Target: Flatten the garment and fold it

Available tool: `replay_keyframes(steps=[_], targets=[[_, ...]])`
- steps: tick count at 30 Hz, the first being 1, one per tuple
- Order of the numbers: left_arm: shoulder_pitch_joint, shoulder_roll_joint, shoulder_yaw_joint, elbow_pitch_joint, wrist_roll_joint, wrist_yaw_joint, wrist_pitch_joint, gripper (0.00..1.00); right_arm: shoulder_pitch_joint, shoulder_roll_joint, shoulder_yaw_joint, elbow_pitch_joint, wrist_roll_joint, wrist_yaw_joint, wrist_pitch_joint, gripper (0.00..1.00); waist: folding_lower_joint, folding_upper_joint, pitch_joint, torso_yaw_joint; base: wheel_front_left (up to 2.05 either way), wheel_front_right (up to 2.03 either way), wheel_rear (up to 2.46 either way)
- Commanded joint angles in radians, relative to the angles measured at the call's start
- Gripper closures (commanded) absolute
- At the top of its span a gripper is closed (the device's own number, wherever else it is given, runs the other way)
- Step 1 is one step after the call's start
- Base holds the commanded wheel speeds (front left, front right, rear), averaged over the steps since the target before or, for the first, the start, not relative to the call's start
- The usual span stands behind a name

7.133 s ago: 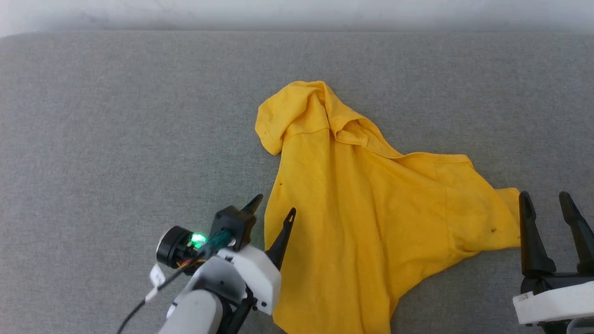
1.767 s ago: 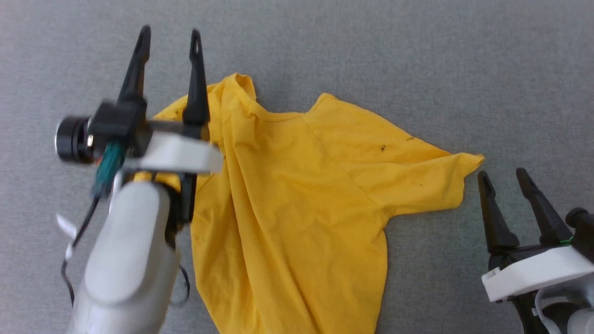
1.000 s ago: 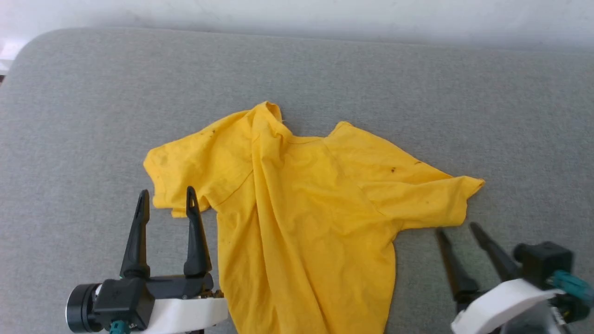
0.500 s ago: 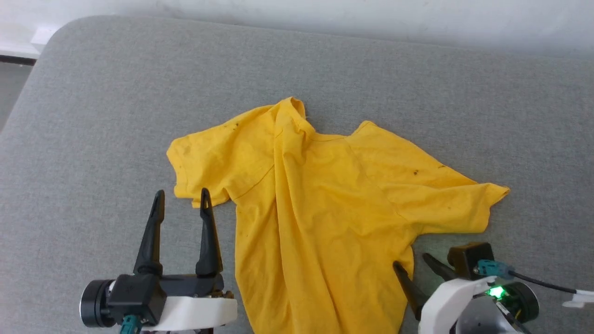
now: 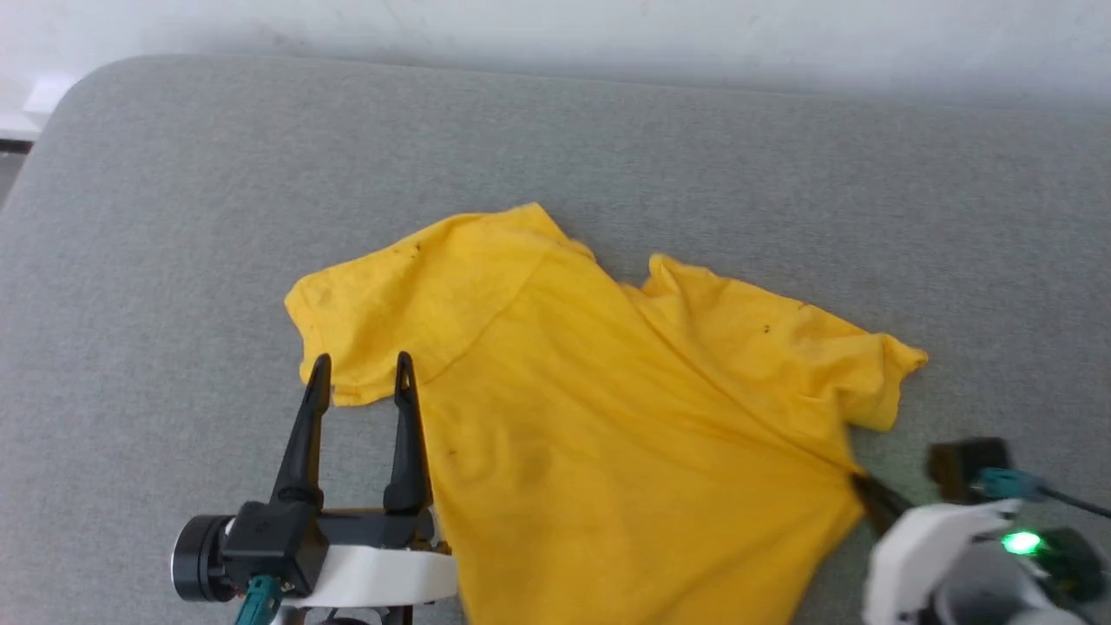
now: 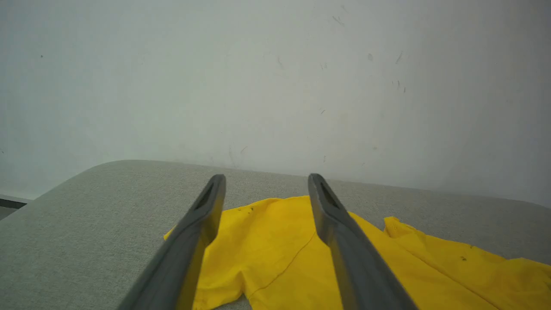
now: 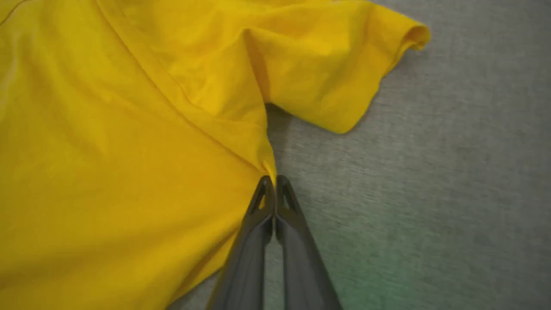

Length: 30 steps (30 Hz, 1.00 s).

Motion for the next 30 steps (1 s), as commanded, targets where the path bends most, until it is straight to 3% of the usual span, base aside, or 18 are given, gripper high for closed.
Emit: replay_keyframes(steps=[1,4,8,9,11,16,20,25,30], targets=[[-0.024,0.000,0.003,0.005,-0.001,-0.007,-0.005,0.00,0.020,-0.019,-0.023,-0.014,-0.005,-0.002,0.013,1.00,0.0000,0.0000,-0.003,-0.016,0.00,0.00,0.00],[-0.027,-0.001,0.004,0.009,-0.001,-0.011,-0.005,0.00,0.076,-0.055,-0.077,-0.070,-0.006,-0.002,0.087,1.00,0.0000,0.0000,0.001,-0.033,0.00,0.00,0.00],[-0.030,-0.007,0.003,0.014,-0.003,-0.015,-0.005,0.00,0.155,-0.053,-0.089,-0.115,0.030,-0.002,0.199,1.00,0.0000,0.0000,0.008,-0.051,0.00,0.00,0.00],[-0.033,-0.008,0.002,0.015,-0.003,-0.016,-0.005,0.00,0.168,-0.049,-0.083,-0.124,0.037,-0.002,0.217,0.78,0.0000,0.0000,0.011,-0.054,0.00,0.00,0.00],[-0.037,-0.010,0.002,0.018,-0.003,-0.017,-0.005,0.00,0.176,-0.034,-0.079,-0.145,0.043,-0.002,0.213,0.00,0.0000,0.0000,0.016,-0.061,0.00,0.00,0.00],[-0.048,-0.011,0.011,0.019,-0.002,-0.019,-0.005,0.00,0.144,0.008,-0.079,-0.210,0.083,-0.002,0.130,0.00,0.0000,0.0000,0.027,-0.073,0.00,0.00,0.00],[-0.052,-0.012,0.019,0.007,0.003,-0.016,-0.005,0.00,0.074,0.026,-0.149,-0.315,0.127,-0.002,0.020,0.00,0.0000,0.0000,0.041,-0.078,0.00,0.00,0.00],[-0.062,-0.016,0.021,-0.008,0.011,-0.015,-0.005,0.00,-0.030,-0.017,-0.252,-0.363,0.050,-0.002,-0.044,0.00,0.0000,0.0000,0.074,-0.076,0.00,0.00,0.00],[-0.089,-0.021,0.010,-0.008,0.019,-0.022,-0.005,0.00,-0.112,-0.087,-0.252,-0.263,0.029,-0.002,-0.002,0.00,0.0000,0.0000,0.117,-0.061,0.00,0.00,0.00]])
